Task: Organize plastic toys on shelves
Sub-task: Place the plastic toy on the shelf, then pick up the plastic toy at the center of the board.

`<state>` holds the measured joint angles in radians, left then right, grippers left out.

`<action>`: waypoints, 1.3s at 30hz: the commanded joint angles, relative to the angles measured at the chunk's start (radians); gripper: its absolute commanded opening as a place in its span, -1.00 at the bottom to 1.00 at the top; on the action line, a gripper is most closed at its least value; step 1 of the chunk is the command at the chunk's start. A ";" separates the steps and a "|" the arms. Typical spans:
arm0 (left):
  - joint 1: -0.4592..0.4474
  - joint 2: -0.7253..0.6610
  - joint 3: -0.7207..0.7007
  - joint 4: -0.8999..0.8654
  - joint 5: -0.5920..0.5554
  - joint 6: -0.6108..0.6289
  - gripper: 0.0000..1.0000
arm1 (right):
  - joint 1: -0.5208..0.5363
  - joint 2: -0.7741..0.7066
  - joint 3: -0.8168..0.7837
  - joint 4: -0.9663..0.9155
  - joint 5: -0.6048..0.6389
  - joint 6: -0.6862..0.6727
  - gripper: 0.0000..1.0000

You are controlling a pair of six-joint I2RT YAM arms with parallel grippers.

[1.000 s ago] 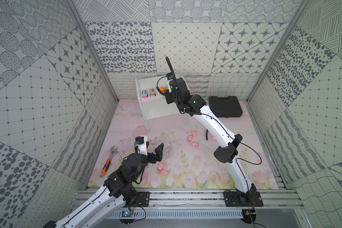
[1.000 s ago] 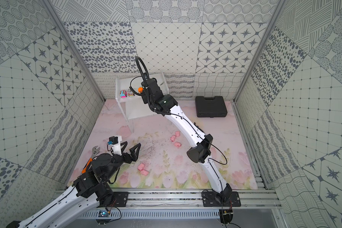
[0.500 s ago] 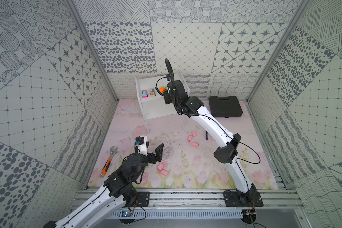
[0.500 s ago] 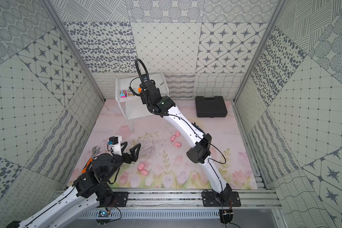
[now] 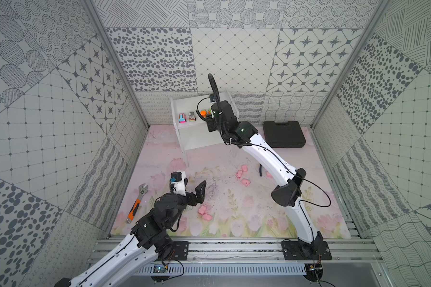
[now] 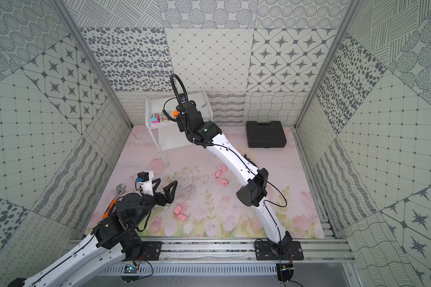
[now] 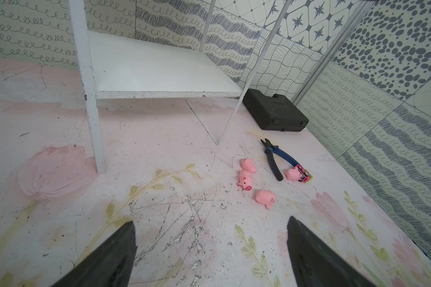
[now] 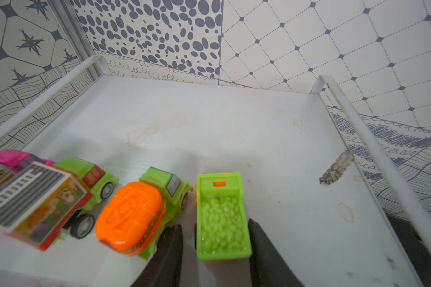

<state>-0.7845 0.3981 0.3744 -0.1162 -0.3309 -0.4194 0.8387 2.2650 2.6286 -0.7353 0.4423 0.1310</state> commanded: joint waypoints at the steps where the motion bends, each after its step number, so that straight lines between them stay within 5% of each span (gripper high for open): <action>1: 0.002 0.003 0.008 0.000 -0.013 -0.004 0.94 | 0.016 -0.075 -0.018 0.015 -0.011 -0.006 -0.05; 14: 0.002 0.019 0.030 0.008 0.001 -0.015 0.95 | 0.035 -0.294 -0.109 -0.030 -0.118 -0.089 -0.04; 17: 0.002 0.046 0.034 0.045 0.046 -0.022 0.95 | 0.010 -0.490 -0.394 0.084 -0.244 -0.130 -0.01; 20: 0.002 0.094 0.042 0.098 0.125 -0.030 0.98 | -0.071 -0.766 -0.855 0.351 -0.424 -0.102 0.04; 25: 0.003 0.210 0.041 0.199 0.241 -0.105 0.97 | -0.369 -1.119 -1.409 0.550 -0.726 0.182 0.10; 32: 0.004 0.456 0.066 0.329 0.391 -0.280 0.95 | -0.643 -1.283 -1.788 0.324 -0.893 0.332 0.11; 39: 0.002 0.711 0.183 0.344 0.520 -0.426 0.87 | -0.773 -1.251 -2.023 0.436 -0.937 0.548 0.11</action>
<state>-0.7845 0.9928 0.4904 0.1169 0.0189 -0.6823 0.0875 1.0031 0.6273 -0.3954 -0.4347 0.5545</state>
